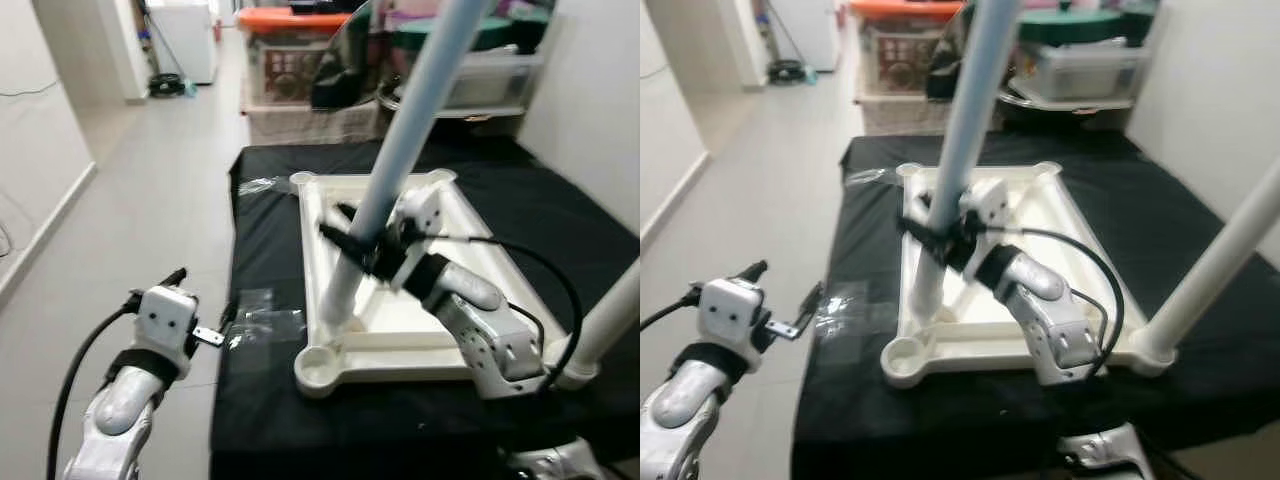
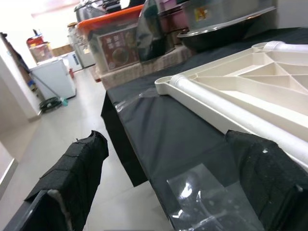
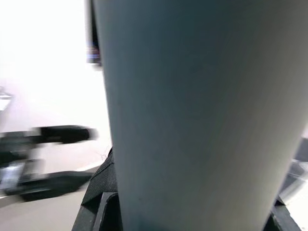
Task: Building children table
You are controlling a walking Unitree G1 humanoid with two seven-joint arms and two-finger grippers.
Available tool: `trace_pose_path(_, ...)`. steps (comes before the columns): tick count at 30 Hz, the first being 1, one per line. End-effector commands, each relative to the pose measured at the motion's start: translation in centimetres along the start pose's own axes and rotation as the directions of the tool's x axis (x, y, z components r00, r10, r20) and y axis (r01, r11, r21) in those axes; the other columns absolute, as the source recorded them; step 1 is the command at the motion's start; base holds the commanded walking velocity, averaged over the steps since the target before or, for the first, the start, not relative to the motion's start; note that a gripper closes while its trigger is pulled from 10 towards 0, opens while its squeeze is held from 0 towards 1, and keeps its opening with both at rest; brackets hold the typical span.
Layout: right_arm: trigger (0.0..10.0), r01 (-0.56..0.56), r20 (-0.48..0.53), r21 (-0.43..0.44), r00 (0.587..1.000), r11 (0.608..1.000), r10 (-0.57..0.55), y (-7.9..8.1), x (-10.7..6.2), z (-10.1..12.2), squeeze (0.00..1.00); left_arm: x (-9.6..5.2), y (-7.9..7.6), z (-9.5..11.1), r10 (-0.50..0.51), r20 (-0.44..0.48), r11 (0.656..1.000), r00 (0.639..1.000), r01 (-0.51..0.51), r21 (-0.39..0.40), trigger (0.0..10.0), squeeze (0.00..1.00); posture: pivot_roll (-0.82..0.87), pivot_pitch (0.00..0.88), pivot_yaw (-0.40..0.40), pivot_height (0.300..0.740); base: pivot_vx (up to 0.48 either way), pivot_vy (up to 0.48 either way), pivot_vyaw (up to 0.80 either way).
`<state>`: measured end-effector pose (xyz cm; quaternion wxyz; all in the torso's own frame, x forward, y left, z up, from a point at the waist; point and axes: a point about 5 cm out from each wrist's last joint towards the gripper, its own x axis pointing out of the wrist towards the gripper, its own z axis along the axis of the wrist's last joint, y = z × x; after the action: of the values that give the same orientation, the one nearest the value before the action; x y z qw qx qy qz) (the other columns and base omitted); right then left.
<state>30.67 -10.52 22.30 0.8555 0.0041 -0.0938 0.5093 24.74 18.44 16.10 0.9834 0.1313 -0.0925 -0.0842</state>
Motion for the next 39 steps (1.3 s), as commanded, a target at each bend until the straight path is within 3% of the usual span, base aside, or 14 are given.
trace_pose_path(1, 10.0, -0.164, -0.019, 0.014, 0.986, 0.986, 0.164, 1.4, 0.7, 0.3, 0.00, -0.4, 0.1, -0.5, -0.006, -0.020, 1.000, 1.000, 0.006, -0.003, 10.0, 0.00, 0.01, 0.000, -0.063, 0.740, 0.000, 0.000, 0.00)
trace_pose_path(5, 10.0, -0.256, -0.049, 0.033, 0.965, 0.966, 0.257, 1.5, 1.0, 0.3, 0.00, -0.8, 0.0, -0.8, -0.013, -0.036, 1.000, 0.999, 0.013, -0.009, 10.0, 0.00, 0.02, 0.000, -0.069, 0.740, 0.000, 0.000, 0.00)
trace_pose_path(9, 10.0, -0.262, -0.054, 0.034, 0.963, 0.965, 0.263, 1.3, 1.2, 0.3, 0.00, -1.0, 0.0, -1.0, -0.013, -0.044, 1.000, 0.999, 0.013, -0.012, 10.0, 0.00, 0.02, 0.000, -0.069, 0.740, 0.000, 0.000, 0.00)
trace_pose_path(14, 10.0, -0.344, -0.106, 0.027, 0.932, 0.938, 0.345, 1.7, 2.7, -1.0, 0.00, -2.6, -0.1, -2.1, -0.076, -0.110, 0.997, 0.991, 0.075, -0.015, 10.0, 0.00, 0.05, 0.000, -0.088, 0.740, 0.000, 0.000, 0.00)
trace_pose_path(21, 10.0, -0.391, -0.123, 0.035, 0.912, 0.920, 0.392, 2.0, 3.6, -1.5, 0.00, -3.0, 0.2, -2.3, -0.063, -0.119, 0.998, 0.991, 0.061, -0.014, 10.0, 0.00, 0.07, 0.000, -0.093, 0.740, 0.000, 0.000, 0.00)
trace_pose_path(25, 10.0, -0.453, -0.158, 0.033, 0.878, 0.891, 0.452, 2.2, 4.2, -1.7, 0.00, -2.9, -0.2, -2.2, -0.083, -0.114, 0.996, 0.990, 0.082, -0.018, 10.0, 0.00, 0.07, 0.000, -0.098, 0.740, 0.000, 0.000, 0.00)
trace_pose_path(29, 10.0, -0.462, -0.175, 0.039, 0.870, 0.886, 0.461, 2.0, 3.8, -2.1, 0.00, -3.1, -0.1, -2.3, -0.083, -0.118, 0.997, 0.990, 0.081, -0.019, 10.0, 0.00, 0.08, 0.000, -0.098, 0.740, 0.000, 0.000, 0.00)
trace_pose_path(34, 10.0, -0.458, -0.211, 0.090, 0.859, 0.884, 0.466, 1.3, 1.8, -2.9, 0.00, -3.4, 0.1, -2.5, -0.084, -0.128, 0.996, 0.988, 0.083, -0.019, 10.0, 0.00, 0.06, 0.000, -0.093, 0.740, 0.000, 0.000, 0.00)
trace_pose_path(39, 10.0, -0.484, -0.204, 0.135, 0.840, 0.864, 0.503, 1.9, 0.6, -3.2, 0.00, -3.0, 0.2, -2.6, -0.084, -0.125, 0.996, 0.989, 0.082, -0.022, 10.0, 0.00, 0.05, 0.000, -0.086, 0.740, 0.000, 0.000, 0.00)
